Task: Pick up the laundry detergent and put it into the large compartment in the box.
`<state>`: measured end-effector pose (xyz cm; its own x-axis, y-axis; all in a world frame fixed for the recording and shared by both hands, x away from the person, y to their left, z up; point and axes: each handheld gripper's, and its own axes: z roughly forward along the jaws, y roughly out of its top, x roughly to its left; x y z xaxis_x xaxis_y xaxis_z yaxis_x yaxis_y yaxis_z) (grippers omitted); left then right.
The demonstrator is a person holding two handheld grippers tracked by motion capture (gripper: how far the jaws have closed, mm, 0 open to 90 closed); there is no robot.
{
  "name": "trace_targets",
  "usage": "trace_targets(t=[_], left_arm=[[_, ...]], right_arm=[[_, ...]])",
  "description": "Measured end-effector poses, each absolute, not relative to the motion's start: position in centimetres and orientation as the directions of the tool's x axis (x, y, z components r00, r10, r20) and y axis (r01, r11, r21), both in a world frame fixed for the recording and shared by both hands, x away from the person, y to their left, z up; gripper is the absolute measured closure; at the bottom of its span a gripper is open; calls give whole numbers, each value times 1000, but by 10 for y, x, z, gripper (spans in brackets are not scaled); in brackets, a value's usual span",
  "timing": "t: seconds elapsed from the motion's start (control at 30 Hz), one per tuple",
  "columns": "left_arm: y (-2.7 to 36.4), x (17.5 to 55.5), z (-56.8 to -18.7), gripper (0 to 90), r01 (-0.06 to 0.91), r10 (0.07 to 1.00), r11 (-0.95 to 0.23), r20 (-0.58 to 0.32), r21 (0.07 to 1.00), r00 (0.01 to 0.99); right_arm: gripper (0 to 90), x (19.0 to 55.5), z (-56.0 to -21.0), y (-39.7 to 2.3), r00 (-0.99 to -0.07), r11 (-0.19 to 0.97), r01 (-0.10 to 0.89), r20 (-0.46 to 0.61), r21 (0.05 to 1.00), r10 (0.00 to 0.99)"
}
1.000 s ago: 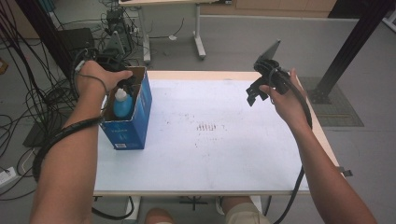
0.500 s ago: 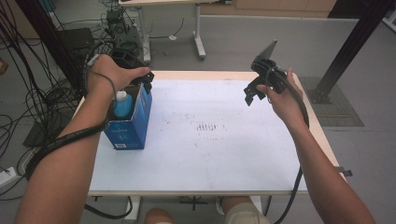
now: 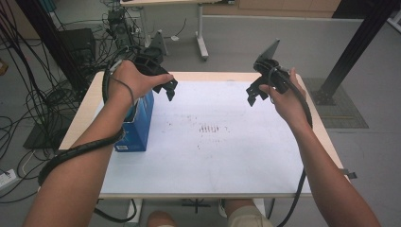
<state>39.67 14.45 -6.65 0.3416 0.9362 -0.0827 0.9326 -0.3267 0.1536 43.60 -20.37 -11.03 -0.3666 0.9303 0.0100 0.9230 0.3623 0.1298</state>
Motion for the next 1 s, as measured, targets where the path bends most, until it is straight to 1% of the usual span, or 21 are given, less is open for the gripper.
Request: trace_targets(t=[0.27,1.0], left_arm=[[136,397,-68,71,923,924,-353,-94,156,370],[128,399,-72,72,917,916,-370,-104,149,387]], right_arm=[[79,436,-111,-201,-370,366,922,8,125,929],[79,436,-111,-202,-366,363,924,11,122,930]])
